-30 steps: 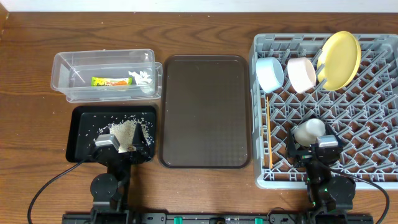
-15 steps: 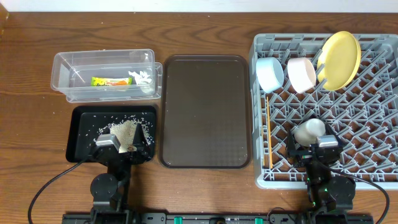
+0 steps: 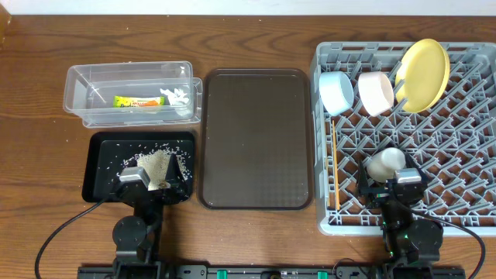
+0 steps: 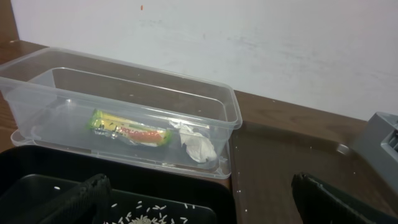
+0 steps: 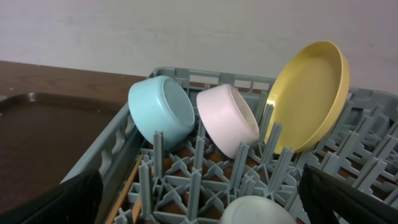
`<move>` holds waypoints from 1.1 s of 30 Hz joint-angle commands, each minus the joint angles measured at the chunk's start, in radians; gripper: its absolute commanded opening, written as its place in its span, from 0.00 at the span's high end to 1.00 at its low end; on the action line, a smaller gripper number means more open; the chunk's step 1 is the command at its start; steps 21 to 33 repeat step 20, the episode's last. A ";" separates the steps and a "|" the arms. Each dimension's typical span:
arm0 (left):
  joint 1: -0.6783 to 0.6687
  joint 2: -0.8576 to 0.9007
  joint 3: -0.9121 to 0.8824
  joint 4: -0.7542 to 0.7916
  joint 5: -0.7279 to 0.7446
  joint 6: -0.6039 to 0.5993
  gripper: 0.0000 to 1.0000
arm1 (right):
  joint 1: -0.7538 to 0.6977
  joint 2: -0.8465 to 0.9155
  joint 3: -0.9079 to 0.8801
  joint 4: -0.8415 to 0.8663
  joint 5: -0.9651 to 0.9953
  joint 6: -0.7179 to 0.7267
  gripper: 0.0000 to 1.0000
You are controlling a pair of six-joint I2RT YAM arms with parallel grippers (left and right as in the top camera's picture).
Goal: Sort waste into correct bins and load items into the dishwasher rack
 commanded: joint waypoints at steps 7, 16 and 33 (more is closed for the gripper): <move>0.006 -0.006 -0.014 -0.047 -0.013 0.009 0.05 | 0.005 -0.003 -0.001 -0.004 -0.002 -0.008 0.01; 0.006 -0.006 -0.014 -0.047 -0.013 0.009 0.05 | 0.005 -0.003 -0.001 -0.004 -0.002 -0.008 0.01; 0.006 -0.006 -0.014 -0.047 -0.013 0.009 0.05 | 0.005 -0.003 -0.001 -0.004 -0.002 -0.008 0.01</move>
